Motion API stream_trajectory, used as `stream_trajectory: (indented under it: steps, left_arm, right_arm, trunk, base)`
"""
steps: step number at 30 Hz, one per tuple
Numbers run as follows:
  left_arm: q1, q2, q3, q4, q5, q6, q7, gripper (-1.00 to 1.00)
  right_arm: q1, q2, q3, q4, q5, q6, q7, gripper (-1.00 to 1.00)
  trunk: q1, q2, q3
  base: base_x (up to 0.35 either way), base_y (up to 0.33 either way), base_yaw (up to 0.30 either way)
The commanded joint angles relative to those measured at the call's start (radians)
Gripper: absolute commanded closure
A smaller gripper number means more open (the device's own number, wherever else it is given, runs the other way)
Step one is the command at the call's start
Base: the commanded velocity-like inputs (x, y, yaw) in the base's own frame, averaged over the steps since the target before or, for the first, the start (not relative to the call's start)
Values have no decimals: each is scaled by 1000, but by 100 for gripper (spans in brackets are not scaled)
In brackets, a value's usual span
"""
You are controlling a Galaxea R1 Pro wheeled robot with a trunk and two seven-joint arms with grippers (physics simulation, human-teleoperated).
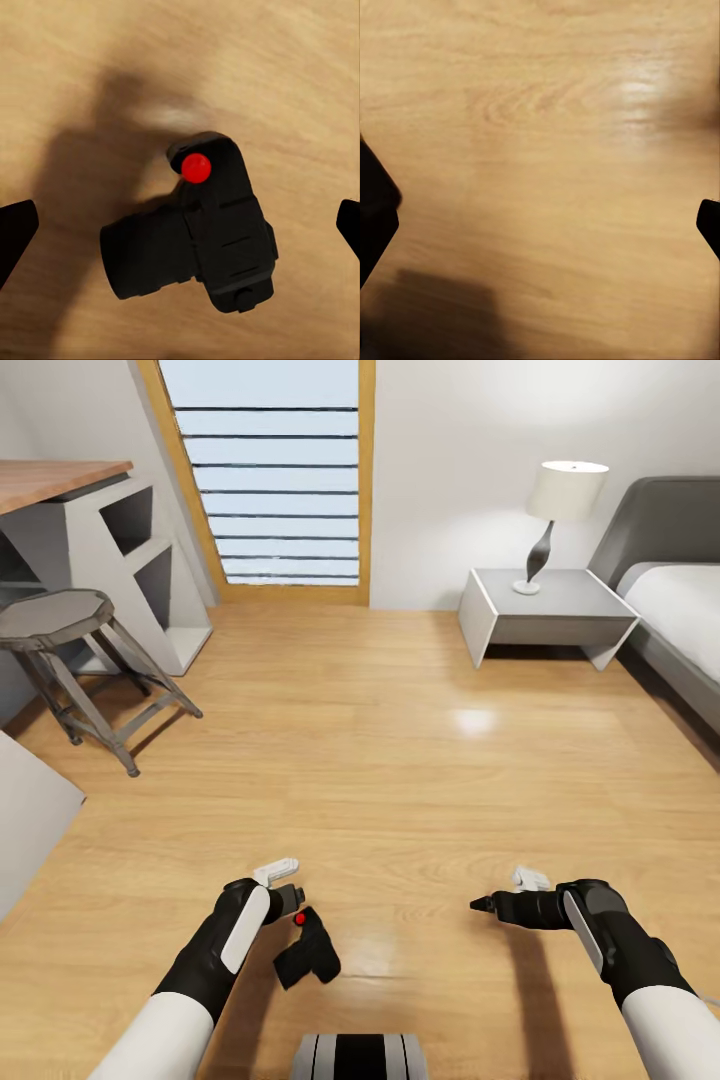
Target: Attach the digital camera to the camera tripod in the bedroom.
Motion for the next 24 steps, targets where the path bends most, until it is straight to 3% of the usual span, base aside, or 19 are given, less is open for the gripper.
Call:
stream_trajectory:
  steps: [1,24]
  left_arm:
    - [-1,1,-2,-1,10,2,10,-100]
    - [-1,0,-2,-2,10,1,10,-100]
  right_arm:
    - [0,0,-2,-1,-4,7,0,-100]
    - [0,1,-2,-1,-4,7,2,-100]
  trunk:
    - [0,0,-1]
    - [0,0,-1]
  base:
    - [-61,56,0]
    - [-10,10,0]
